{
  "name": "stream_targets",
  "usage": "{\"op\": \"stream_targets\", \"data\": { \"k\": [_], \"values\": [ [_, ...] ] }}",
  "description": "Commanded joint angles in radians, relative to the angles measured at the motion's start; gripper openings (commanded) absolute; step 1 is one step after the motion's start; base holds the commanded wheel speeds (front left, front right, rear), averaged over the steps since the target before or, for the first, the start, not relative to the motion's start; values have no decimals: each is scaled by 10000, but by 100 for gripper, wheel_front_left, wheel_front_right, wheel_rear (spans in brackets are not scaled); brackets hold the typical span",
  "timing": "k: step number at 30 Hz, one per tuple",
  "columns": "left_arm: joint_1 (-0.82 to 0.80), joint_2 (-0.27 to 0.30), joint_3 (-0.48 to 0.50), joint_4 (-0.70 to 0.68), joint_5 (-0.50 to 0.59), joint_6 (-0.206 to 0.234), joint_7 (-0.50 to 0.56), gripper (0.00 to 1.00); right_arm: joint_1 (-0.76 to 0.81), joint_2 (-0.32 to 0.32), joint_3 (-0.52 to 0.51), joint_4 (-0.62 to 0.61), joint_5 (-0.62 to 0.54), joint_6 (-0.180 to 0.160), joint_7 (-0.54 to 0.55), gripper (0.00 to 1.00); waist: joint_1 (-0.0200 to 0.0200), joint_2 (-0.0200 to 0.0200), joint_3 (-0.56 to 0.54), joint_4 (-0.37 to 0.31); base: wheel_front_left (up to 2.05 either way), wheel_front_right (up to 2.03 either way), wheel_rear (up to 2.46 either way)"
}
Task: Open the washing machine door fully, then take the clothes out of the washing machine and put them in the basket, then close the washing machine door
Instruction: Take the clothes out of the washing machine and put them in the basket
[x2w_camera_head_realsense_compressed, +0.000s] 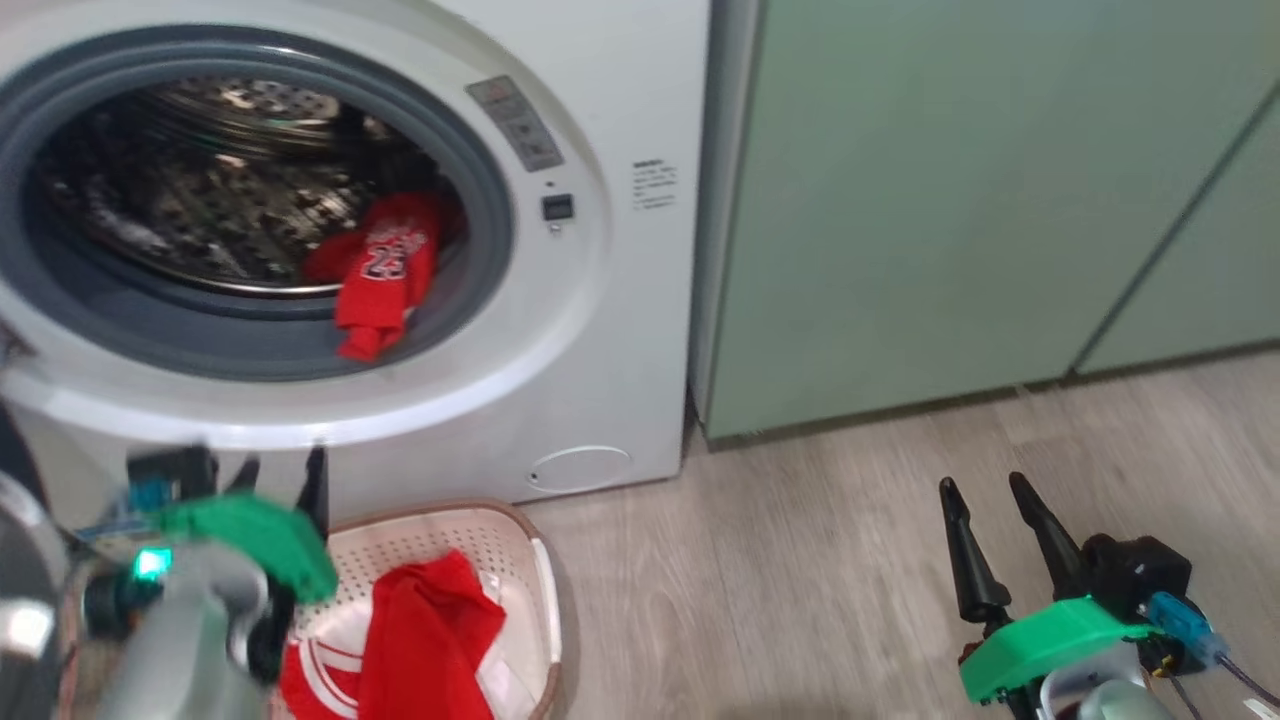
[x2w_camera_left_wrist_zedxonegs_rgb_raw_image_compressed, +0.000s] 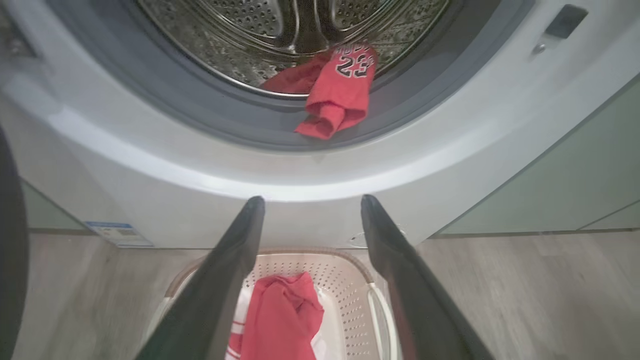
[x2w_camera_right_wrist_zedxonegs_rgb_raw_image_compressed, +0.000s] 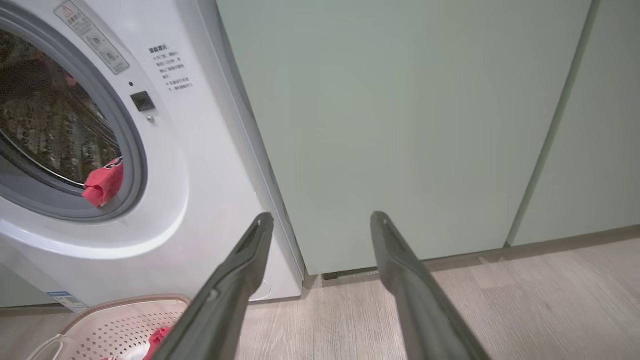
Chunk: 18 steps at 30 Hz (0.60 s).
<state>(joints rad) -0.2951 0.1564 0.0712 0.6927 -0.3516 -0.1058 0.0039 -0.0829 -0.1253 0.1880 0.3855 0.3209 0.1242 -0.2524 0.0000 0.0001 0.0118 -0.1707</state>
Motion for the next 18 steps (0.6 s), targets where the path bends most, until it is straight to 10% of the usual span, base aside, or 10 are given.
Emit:
{"op": "stream_targets", "data": {
  "k": [1,18],
  "values": [
    [-663,302,236,-269,-68,-47,58,100,-429,-70,237,-252,0,65,-94,100,0,-1,246,-219,0,0,0],
    [-6282,1588,-585,1245,-270,-203,2394,100,-1993,296,442,-505,108,65,-94,100,0,-1,3437,-1782,0,0,0]
  ]
}}
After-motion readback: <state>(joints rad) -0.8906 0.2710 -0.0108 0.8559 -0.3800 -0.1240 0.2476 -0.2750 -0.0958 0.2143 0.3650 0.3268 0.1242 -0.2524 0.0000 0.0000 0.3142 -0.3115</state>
